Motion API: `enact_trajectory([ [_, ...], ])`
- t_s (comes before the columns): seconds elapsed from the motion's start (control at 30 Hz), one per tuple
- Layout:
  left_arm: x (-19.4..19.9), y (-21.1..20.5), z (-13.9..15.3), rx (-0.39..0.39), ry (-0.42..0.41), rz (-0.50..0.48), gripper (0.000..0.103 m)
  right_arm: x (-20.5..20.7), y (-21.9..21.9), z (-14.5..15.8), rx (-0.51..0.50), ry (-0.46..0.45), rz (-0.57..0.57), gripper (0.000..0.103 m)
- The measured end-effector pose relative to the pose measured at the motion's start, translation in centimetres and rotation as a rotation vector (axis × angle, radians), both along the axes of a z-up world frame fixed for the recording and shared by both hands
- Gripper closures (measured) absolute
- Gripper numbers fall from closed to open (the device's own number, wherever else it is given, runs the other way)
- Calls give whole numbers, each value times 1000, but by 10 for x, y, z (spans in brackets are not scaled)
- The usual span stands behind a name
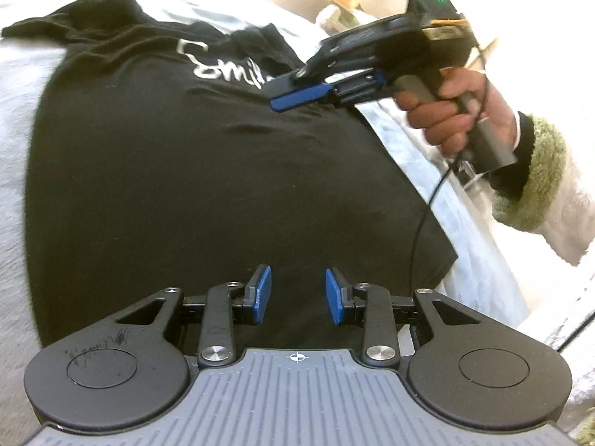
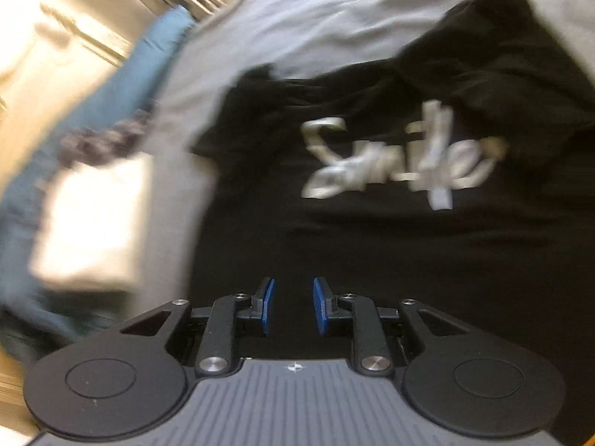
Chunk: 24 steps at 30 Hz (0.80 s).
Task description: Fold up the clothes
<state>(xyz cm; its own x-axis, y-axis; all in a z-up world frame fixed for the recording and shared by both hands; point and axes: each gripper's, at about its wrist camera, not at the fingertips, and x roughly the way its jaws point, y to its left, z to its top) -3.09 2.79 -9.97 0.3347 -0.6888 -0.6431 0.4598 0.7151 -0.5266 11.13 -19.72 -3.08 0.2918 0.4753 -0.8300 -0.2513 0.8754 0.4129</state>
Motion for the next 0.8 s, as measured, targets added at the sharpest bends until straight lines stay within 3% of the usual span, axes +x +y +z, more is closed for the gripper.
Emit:
enact_trajectory([
  [0.1,-2,-14,-6,65,-11,-30,71,14,19,-16,-161,-108,54,81],
  [0.33,-6,-20,-7,100,-23,-31,71,65,38,-29,-226,-238,18,84],
  [0.47,-6,-19,-9,94,-17,-28,71,44,21,-13,-189,-270,-18,81],
  [0.53,-6,-18,-10,89,-14,-27,71,31,14,-5,-134,-231,3,81],
  [0.8,-4,-13,-10,77,-1,-17,71,39,-19,5,28,-149,-118,81],
])
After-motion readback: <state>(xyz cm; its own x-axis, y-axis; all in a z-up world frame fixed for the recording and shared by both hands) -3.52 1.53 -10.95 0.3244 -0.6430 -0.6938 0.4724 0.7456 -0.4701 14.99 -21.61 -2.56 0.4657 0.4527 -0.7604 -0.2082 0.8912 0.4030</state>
